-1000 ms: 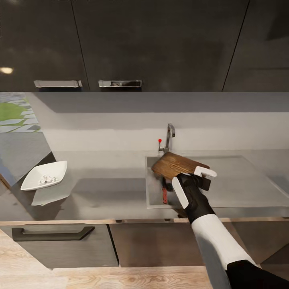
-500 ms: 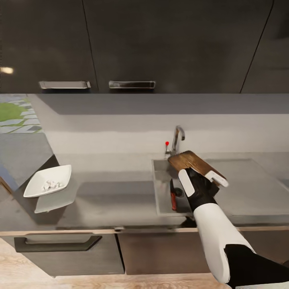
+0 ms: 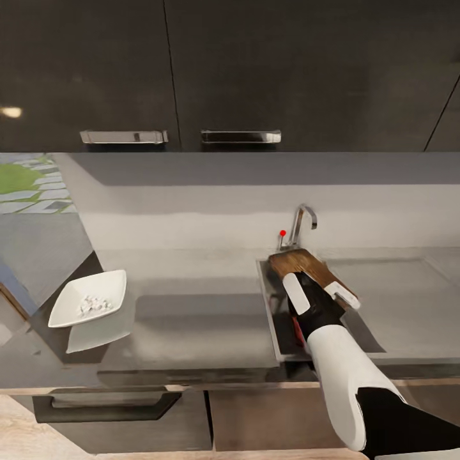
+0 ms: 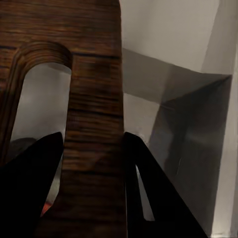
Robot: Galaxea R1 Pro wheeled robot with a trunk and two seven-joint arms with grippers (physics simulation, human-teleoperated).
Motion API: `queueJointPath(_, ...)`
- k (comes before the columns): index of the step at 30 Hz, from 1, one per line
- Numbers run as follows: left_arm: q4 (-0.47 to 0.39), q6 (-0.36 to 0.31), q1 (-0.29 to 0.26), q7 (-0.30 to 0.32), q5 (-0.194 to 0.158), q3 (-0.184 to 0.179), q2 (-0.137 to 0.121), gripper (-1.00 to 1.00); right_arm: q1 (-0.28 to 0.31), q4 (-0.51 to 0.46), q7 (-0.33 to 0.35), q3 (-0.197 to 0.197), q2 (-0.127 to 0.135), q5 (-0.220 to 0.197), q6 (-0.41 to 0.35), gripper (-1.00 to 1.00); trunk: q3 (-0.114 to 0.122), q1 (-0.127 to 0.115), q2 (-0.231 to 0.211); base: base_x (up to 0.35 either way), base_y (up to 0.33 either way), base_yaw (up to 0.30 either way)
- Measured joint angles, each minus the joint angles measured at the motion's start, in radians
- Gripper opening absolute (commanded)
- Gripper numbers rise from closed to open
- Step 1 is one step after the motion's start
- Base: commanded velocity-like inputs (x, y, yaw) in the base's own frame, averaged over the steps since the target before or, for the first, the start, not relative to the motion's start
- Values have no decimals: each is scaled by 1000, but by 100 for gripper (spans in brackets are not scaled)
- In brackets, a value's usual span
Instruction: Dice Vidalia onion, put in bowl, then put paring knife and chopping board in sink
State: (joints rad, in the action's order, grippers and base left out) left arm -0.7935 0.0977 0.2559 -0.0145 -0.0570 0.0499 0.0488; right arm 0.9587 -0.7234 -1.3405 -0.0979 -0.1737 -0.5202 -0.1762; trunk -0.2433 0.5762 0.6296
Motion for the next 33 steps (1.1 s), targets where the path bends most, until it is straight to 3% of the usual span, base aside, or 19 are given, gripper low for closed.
queueJointPath(10,0,0,0,0,0,0,0,100,-1,119,-1,0,0,-58,131,-100,0,0,0,1,1,0)
queueJointPath(16,0,1,0,0,0,0,0,100,0,157,1,1,0,-63,146,-100,0,0,0,0,0,-85)
queueJointPath(23,1,0,0,0,0,0,0,100,-1,207,6,0,0,-99,188,-100,0,0,0,0,0,-122)
queueJointPath(33,0,0,0,0,1,0,1,100,0,245,9,2,0,-104,201,-100,-3,0,0,21,6,-4)
